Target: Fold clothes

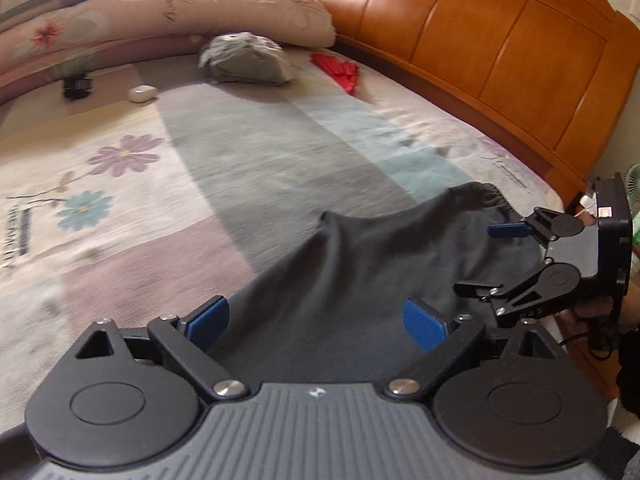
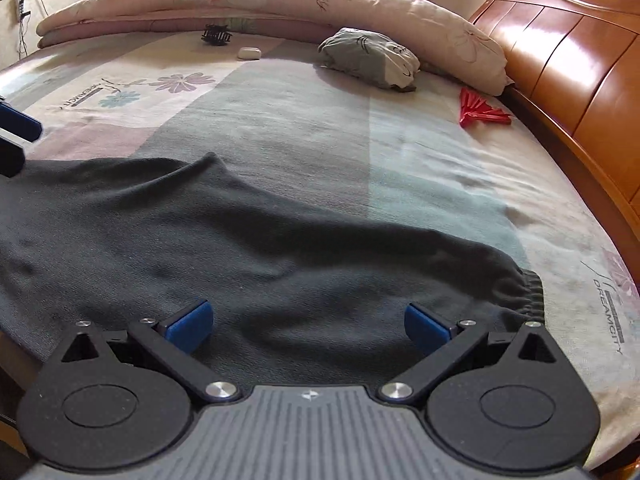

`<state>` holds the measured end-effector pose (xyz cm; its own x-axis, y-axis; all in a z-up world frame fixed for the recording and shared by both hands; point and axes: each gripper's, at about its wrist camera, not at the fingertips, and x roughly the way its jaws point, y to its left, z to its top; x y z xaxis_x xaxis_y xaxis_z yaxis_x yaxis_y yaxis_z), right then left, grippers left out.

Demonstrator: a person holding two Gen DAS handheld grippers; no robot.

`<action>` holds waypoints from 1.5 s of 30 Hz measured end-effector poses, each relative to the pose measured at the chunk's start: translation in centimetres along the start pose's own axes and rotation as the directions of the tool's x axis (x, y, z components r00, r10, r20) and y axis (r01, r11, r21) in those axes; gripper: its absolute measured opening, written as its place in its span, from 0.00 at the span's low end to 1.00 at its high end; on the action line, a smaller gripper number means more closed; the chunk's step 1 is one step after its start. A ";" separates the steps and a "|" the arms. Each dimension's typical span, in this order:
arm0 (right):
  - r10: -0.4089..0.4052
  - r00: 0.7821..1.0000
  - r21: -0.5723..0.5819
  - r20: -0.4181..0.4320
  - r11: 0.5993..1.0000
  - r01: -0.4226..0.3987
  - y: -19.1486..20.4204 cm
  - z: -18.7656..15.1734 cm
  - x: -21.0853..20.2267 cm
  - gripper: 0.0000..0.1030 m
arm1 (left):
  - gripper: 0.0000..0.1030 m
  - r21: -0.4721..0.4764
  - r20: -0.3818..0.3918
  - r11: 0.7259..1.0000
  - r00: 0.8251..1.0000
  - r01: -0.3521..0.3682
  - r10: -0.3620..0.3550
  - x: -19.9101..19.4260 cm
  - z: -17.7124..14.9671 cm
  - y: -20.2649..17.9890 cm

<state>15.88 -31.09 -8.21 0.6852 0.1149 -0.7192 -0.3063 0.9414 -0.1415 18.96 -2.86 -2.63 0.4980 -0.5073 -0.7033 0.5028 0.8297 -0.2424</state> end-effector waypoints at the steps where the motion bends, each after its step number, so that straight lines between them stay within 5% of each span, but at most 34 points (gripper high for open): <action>1: 0.006 1.000 0.003 0.005 1.000 -0.006 -0.3 -0.2 -0.1 1.00 | 0.91 -0.004 -0.007 0.999 0.999 0.041 -0.041 1.2 0.3 -0.6; 4: 0.012 1.000 -0.001 0.005 1.000 -0.012 -1.3 -0.7 -0.1 1.00 | 0.91 -0.034 -0.040 0.990 0.989 0.138 -0.139 5.1 1.1 -1.9; 11: -0.008 0.999 0.116 -0.037 0.993 0.012 -6.8 -3.5 -0.2 1.00 | 0.91 -0.112 -0.048 0.989 0.994 0.095 -0.101 9.4 0.8 -1.1; 21: 0.017 1.000 0.169 0.003 0.985 -0.017 -5.9 -3.2 -1.9 1.00 | 0.91 0.041 -0.047 0.997 0.997 -0.062 0.064 6.6 0.7 -3.2; 31: 0.038 0.999 0.109 0.011 0.993 -0.039 -2.6 -2.7 -2.7 1.00 | 0.91 0.236 -0.010 0.946 0.973 -0.223 0.232 2.2 -1.6 -4.8; 39: 0.103 0.994 0.045 -0.028 0.994 -0.102 2.7 -2.0 -0.7 1.00 | 0.91 0.249 -0.054 0.947 0.973 -0.202 0.222 1.3 -5.7 -5.2; 45: 0.099 0.995 0.089 -0.022 0.991 -0.097 2.4 -2.8 -0.9 1.00 | 0.92 0.163 -0.098 0.967 0.972 -0.196 0.214 0.5 -8.6 -3.8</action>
<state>12.66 -29.82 -9.82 0.6370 0.2005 -0.7443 -0.3108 0.9504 -0.0100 11.22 -4.24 -7.85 0.5222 -0.2924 -0.8011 0.5036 0.8638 0.0130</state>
